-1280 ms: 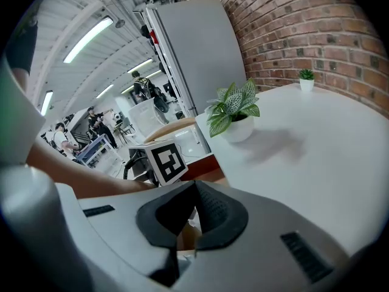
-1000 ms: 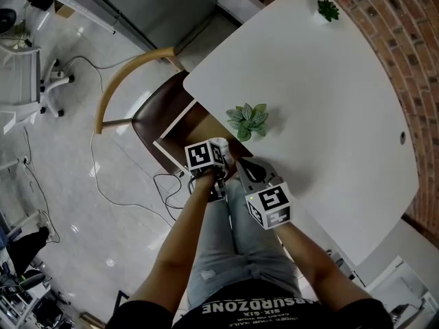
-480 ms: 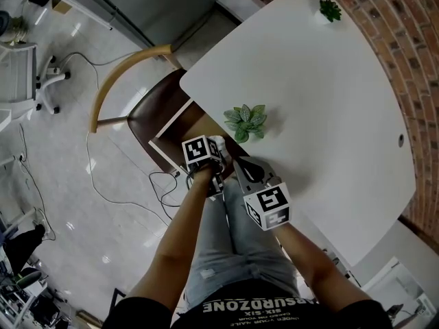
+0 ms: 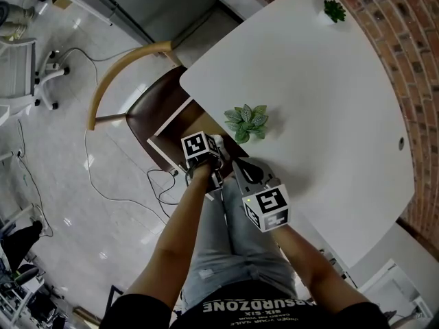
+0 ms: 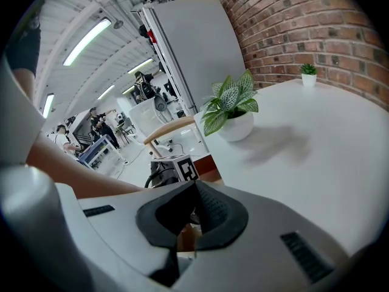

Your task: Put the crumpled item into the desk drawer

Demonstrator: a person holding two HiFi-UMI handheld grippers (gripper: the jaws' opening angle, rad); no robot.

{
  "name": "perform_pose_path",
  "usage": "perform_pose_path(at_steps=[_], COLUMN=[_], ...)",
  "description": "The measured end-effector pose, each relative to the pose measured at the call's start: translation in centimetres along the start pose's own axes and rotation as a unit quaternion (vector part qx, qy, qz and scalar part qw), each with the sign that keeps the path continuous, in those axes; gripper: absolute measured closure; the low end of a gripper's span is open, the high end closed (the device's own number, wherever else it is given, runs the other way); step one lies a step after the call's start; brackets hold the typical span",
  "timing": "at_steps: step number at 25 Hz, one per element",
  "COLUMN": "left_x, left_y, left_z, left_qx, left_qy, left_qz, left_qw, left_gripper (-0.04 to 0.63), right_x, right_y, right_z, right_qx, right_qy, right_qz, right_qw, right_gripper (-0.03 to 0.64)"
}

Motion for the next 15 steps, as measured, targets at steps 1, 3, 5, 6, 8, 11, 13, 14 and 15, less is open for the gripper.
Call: perform_pose_path(at_steps=[1,3,5,6,8,11,13,14,15], left_x=[0.0,0.1,0.4,0.5,0.7,1.1,1.3,1.4,1.5], left_y=[0.1,0.2,0.2,0.2,0.2,0.2,0.2,0.2,0.2], left_z=[0.0,0.1,0.3,0.4,0.5,0.5,0.5,0.6,0.7], left_qx=[-0.005,-0.009,-0.011,-0.013,-0.015,-0.017,-0.017,-0.016,-0.015], left_qy=[-0.002,-0.006,-0.010,-0.012,-0.013,-0.012,-0.014,-0.016,-0.019], left_qz=[0.006,0.011,0.013,0.014,0.014,0.016,0.020,0.022,0.023], left_qw=[1.0000,0.9999,0.9998,0.9998,0.9997,0.9997,0.9996,0.9995,0.9994], left_gripper=[0.588,0.588,0.588,0.588,0.588,0.588,0.588,0.588,0.588], right_x=[0.0,0.1,0.1,0.1,0.1,0.1,0.1,0.0,0.0], right_y=[0.0,-0.1,-0.1,-0.1,0.0,0.2,0.3,0.3,0.3], right_z=[0.1,0.2,0.3,0.4,0.5,0.5,0.6,0.6,0.6], right_qx=[0.000,0.000,0.000,0.000,0.001,0.001,0.001,0.002,0.001], right_qy=[-0.001,-0.003,-0.004,-0.005,-0.006,-0.006,-0.006,-0.005,-0.005], right_qz=[0.000,-0.001,-0.001,-0.001,-0.001,0.001,0.002,0.002,0.003], right_qw=[1.000,1.000,1.000,1.000,1.000,1.000,1.000,1.000,1.000], right_gripper=[0.618,0.618,0.618,0.618,0.618,0.618,0.618,0.618,0.618])
Point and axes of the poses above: the fingertips, and each gripper's own axes: x forward along the fingers, z to its left, y out of its underside, the point moved 4 cm from there along -x, backward along the fingers, and after that the axes turned 13 degrees about -z, right-handed, at the moved point
